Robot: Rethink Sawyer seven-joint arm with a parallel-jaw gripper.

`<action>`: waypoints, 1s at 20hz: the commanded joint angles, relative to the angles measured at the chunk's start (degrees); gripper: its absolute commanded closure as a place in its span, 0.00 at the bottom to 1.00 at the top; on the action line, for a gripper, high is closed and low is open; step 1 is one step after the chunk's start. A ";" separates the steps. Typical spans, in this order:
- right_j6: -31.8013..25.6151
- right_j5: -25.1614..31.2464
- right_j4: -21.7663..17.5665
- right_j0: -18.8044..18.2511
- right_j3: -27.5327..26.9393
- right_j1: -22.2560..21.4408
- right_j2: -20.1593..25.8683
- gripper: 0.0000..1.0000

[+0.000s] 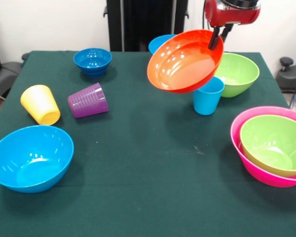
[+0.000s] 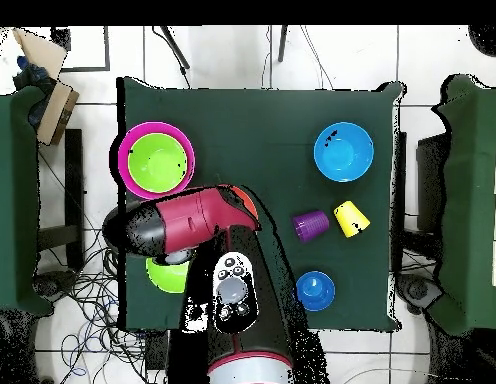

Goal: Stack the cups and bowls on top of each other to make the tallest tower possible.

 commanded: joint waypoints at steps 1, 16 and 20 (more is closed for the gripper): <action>3.00 -2.76 -4.91 1.71 1.70 3.29 0.46 1.00; 4.45 -3.60 -4.53 3.15 2.17 3.52 -0.33 1.00; 4.48 -3.80 -4.50 3.26 1.92 3.81 -0.42 1.00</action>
